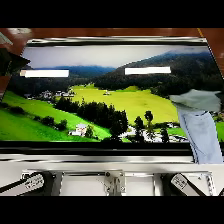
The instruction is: Fold the shirts.
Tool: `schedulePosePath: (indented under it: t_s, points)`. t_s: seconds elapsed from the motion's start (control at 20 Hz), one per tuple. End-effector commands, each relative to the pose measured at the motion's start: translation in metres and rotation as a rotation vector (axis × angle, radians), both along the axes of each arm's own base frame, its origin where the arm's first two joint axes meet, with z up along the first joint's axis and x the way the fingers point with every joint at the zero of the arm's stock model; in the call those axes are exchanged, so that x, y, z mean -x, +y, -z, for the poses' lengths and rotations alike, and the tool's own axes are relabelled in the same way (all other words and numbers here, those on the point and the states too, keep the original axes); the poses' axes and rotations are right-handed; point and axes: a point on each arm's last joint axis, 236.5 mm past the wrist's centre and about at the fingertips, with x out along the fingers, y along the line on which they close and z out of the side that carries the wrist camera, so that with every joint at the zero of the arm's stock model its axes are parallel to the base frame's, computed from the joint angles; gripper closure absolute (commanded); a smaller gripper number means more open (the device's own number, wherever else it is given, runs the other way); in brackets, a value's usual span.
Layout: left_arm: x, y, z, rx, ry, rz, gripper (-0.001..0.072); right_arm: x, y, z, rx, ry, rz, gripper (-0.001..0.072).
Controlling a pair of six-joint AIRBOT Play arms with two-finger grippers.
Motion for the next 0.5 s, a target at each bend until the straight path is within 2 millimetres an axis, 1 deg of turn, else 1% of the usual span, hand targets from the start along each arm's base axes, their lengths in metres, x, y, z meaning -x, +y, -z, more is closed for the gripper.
schedulePosePath:
  t_s: [0.0, 0.05, 0.1, 0.2, 0.3, 0.4, 0.45]
  points:
    - [0.007, -0.005, -0.001, -0.003, 0.008, 0.023, 0.0667, 0.053, -0.056, -0.007, 0.039, 0.049, 0.188, 0.0652]
    - [0.010, -0.007, 0.000, -0.006, 0.017, 0.039, 0.0667, 0.062, -0.060, -0.005, 0.028, 0.062, 0.203, 0.0653]
    - [0.012, -0.008, 0.001, -0.008, 0.021, 0.048, 0.0667, 0.072, -0.058, 0.000, 0.008, 0.094, 0.197, 0.0653]
    - [0.012, -0.009, 0.001, -0.009, 0.022, 0.050, 0.0667, 0.094, -0.049, 0.016, -0.008, 0.208, 0.162, 0.0652]
    - [0.013, -0.009, 0.001, -0.011, 0.020, 0.052, 0.0667, 0.132, -0.044, 0.037, -0.002, 0.391, 0.139, 0.0652]
    - [0.013, -0.009, 0.001, -0.022, 0.010, 0.059, 0.0667, 0.169, -0.043, 0.050, 0.009, 0.553, 0.132, 0.0653]
    - [0.013, -0.009, 0.001, -0.025, 0.007, 0.061, 0.0667, 0.182, -0.040, 0.056, -0.002, 0.611, 0.125, 0.0653]
